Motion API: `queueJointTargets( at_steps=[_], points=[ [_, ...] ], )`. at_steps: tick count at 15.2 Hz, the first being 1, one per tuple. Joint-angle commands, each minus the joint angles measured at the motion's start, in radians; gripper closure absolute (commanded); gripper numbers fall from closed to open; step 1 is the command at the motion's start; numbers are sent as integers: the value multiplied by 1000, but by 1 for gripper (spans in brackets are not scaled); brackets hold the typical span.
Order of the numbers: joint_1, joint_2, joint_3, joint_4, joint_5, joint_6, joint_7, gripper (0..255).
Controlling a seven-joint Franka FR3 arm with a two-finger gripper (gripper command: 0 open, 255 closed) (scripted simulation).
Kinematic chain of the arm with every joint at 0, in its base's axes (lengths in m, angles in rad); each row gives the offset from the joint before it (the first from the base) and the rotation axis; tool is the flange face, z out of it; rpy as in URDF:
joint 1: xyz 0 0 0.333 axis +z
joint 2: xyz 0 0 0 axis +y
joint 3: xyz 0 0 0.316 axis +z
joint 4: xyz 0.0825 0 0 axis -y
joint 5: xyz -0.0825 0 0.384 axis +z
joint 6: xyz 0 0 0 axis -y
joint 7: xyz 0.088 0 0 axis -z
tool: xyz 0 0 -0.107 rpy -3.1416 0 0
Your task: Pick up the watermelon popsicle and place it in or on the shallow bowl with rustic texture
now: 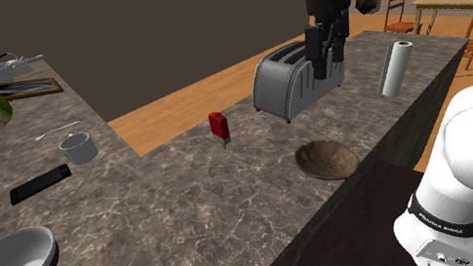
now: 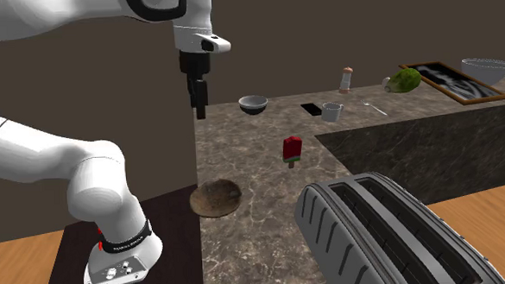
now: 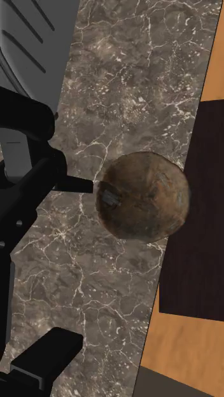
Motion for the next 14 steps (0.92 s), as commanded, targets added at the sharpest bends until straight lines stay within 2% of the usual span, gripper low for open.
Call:
queueJointTargets(
  at_steps=[1, 7, 14],
  points=[
    [0, 0, 0, 0, 0, 0, 0, 0],
    [-9, 213, 0, 50, 4, 155, -2, 0],
    [-17, 478, 0, 170, 7, 292, -3, 0]
  ],
)
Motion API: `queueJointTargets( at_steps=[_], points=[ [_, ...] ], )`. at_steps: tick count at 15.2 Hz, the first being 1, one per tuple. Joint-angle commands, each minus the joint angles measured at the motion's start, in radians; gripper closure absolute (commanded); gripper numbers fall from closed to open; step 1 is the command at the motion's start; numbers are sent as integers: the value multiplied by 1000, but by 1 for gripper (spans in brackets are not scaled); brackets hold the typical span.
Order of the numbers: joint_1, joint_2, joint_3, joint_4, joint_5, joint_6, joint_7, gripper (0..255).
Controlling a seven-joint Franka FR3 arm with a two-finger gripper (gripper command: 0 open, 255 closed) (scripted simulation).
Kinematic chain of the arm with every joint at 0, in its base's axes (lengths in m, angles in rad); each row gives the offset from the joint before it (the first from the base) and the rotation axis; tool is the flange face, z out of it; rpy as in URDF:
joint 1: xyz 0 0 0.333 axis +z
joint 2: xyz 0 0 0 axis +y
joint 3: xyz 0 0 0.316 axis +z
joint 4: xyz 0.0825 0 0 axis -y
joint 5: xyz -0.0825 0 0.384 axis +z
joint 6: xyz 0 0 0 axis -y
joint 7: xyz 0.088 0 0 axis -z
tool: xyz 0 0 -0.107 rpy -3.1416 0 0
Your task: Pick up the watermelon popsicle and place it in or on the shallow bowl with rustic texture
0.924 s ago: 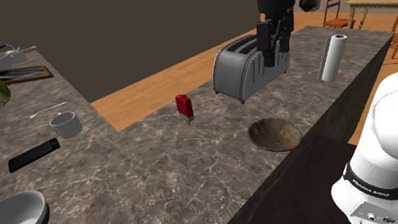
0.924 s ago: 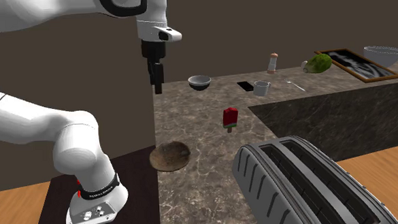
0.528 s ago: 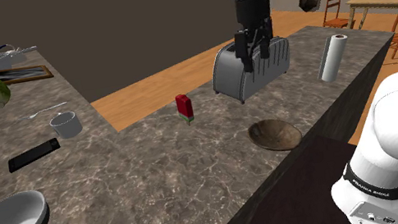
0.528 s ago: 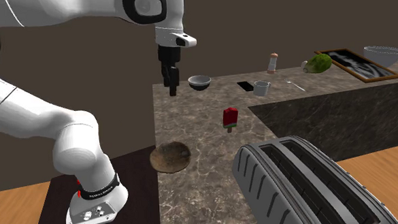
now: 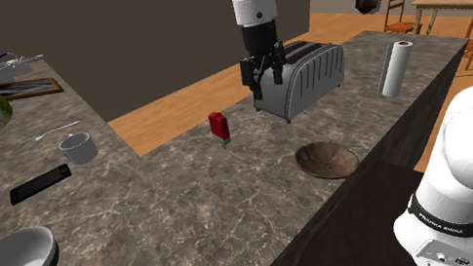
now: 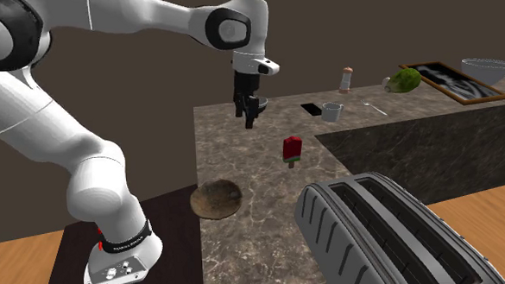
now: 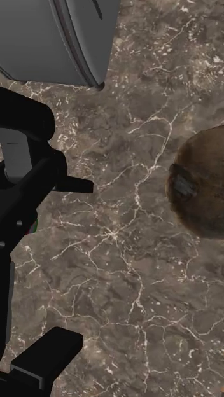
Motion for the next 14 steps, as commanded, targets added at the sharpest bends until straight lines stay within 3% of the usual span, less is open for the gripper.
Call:
queueJointTargets(
  at_steps=[1, 14],
  points=[
    [-5, 76, -6, 40, -2, 34, -8, 0],
    [-10, 593, -8, 458, 0, 116, -5, 0]
  ],
)
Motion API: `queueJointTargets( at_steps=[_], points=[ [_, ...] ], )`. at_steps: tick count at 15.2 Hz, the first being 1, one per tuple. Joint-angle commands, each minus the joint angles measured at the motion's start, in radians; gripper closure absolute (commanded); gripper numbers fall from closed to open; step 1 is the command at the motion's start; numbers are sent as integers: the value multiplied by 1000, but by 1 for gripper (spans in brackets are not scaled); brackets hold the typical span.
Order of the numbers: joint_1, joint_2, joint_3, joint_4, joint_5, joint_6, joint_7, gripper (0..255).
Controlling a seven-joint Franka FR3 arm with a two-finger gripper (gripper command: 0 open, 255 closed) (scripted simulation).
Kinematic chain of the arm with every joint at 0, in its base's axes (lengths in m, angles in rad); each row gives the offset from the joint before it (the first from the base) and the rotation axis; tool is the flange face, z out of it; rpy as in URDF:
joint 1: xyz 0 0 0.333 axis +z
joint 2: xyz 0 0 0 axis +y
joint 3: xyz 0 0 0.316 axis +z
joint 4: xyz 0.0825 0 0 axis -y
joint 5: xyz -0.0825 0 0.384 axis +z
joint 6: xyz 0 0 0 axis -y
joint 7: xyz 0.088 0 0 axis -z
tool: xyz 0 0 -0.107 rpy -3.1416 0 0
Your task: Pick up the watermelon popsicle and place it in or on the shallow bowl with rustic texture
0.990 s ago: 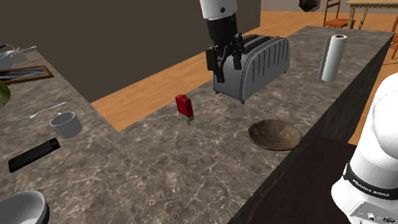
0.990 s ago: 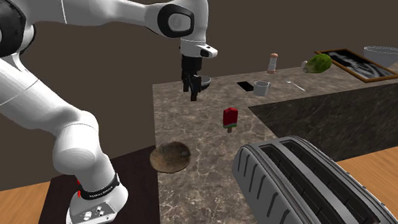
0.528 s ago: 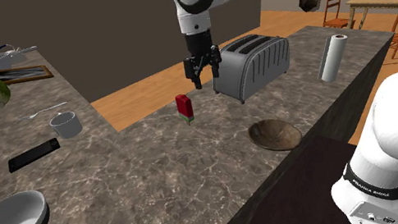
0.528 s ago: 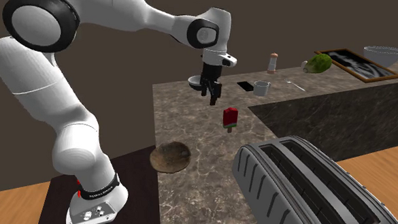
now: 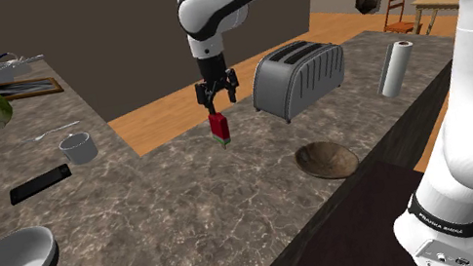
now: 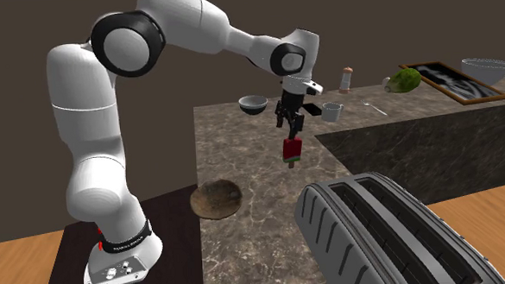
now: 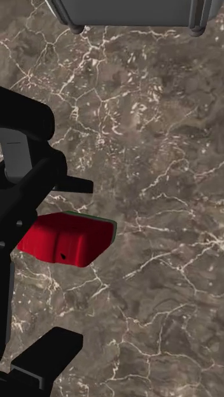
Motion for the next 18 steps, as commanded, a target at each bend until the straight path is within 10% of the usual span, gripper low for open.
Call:
queueJointTargets(
  at_steps=[1, 16, 17, 18],
  points=[
    [0, 59, 0, 60, 0, -3, 1, 0],
    [3, 71, 1, -27, 1, 96, 0, 0],
    [3, 71, 1, -27, 1, 96, 0, 255],
    [3, 71, 1, -27, 1, 96, 0, 255]
  ],
)
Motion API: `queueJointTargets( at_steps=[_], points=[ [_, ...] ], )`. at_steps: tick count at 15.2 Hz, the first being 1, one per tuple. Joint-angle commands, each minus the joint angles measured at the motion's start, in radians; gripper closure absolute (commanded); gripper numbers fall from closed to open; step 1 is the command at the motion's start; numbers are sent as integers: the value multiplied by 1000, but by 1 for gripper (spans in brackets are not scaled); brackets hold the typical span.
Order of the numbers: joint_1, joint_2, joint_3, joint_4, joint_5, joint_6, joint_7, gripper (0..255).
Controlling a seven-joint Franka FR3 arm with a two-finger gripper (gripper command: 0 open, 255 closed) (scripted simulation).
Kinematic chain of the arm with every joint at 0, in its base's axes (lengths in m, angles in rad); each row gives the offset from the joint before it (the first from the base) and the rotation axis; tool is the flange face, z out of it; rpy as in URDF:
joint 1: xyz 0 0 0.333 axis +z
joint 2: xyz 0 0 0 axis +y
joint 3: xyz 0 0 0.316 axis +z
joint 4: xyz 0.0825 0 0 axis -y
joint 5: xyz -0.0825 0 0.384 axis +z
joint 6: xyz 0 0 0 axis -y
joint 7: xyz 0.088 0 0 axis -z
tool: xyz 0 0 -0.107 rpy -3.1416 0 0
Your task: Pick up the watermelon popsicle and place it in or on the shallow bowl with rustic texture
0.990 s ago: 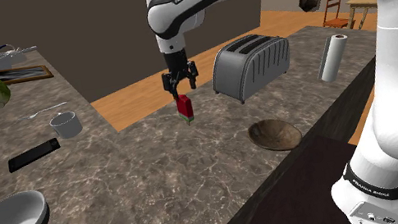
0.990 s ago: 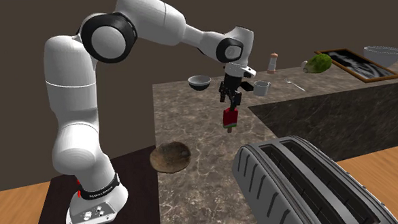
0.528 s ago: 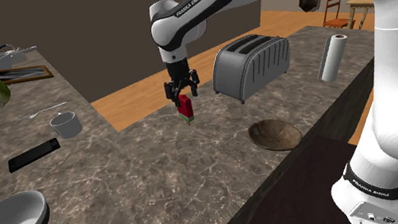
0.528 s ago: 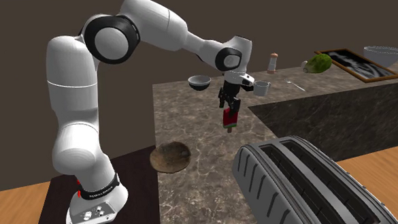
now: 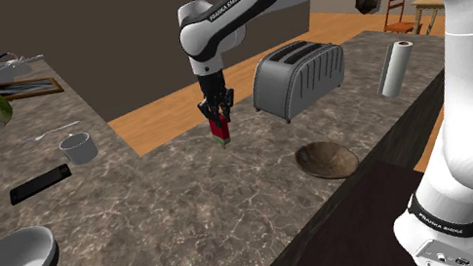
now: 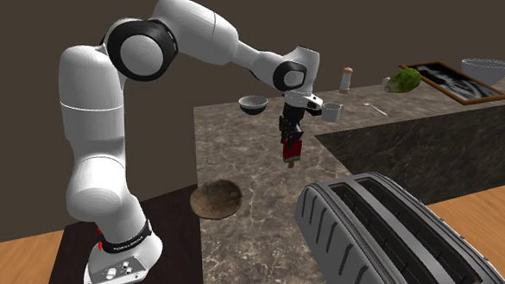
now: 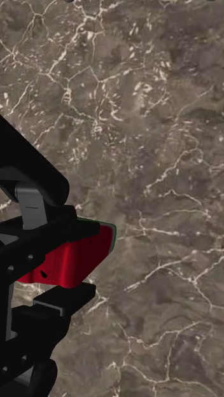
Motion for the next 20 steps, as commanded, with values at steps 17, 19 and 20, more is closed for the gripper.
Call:
queueJointTargets(
  at_steps=[17, 19, 20],
  points=[
    [-1, -34, 0, 76, 0, -110, 5, 255],
    [-1, -39, 0, 96, 0, -135, 6, 255],
    [-1, -42, 0, 106, 0, -147, 6, 255]
  ],
)
